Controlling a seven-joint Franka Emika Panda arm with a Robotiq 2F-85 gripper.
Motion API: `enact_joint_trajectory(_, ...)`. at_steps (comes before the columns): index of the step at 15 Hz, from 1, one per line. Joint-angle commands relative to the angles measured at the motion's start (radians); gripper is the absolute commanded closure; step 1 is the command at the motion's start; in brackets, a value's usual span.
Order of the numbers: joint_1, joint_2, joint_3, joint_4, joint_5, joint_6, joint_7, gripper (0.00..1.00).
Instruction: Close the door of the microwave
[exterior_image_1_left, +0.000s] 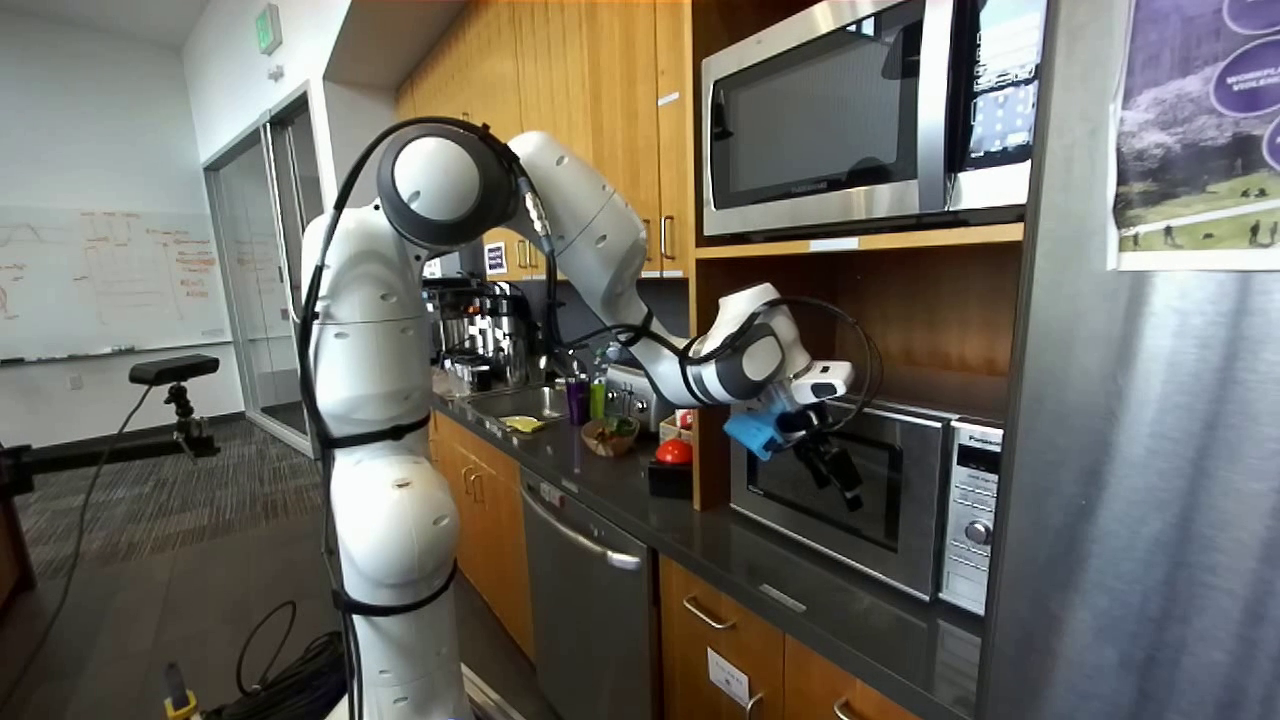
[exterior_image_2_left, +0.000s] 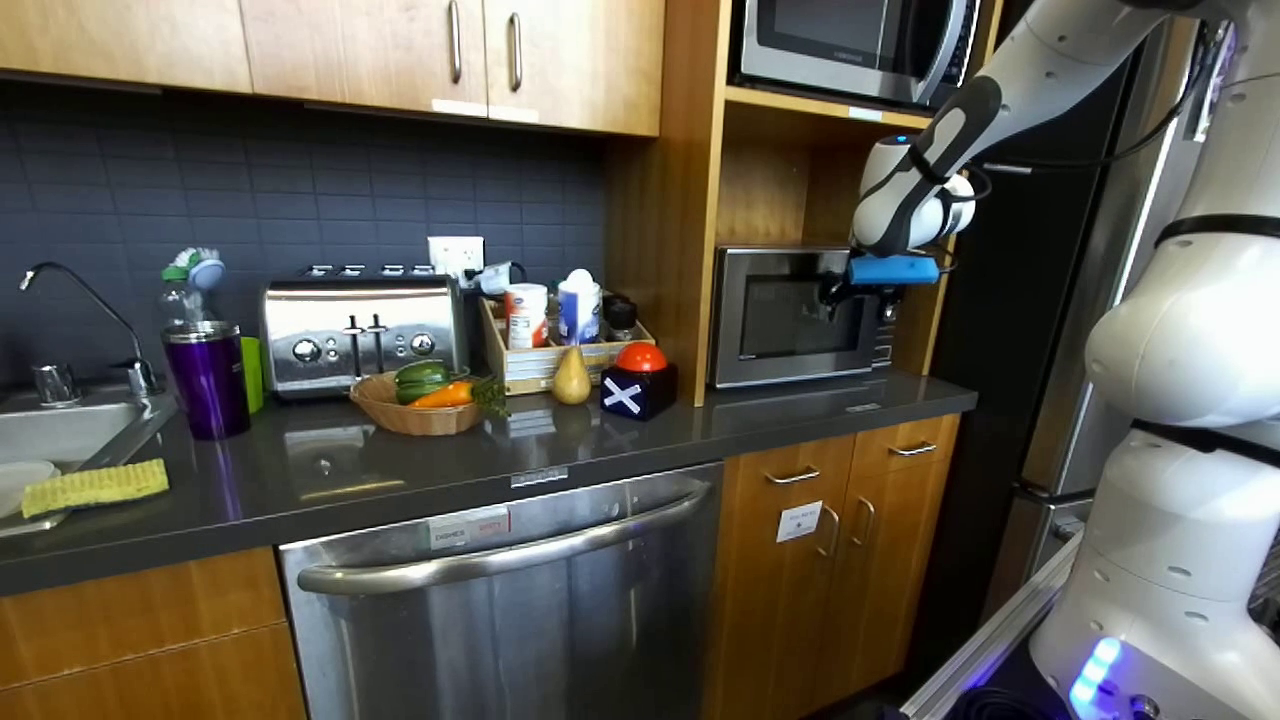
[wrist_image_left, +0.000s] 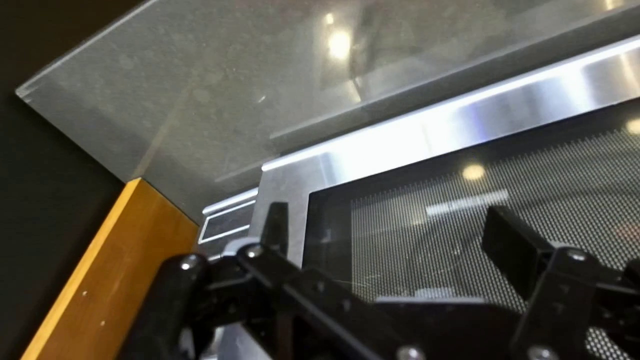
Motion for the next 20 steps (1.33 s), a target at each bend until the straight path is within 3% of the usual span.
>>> enact_joint_trajectory(1,0.008,0.034,-0.001,0.058,0.046,0.012,-0.033,0.00)
enact_joint_trajectory(20,0.011,0.020,-0.007,0.045,0.022,-0.007,-0.014,0.00)
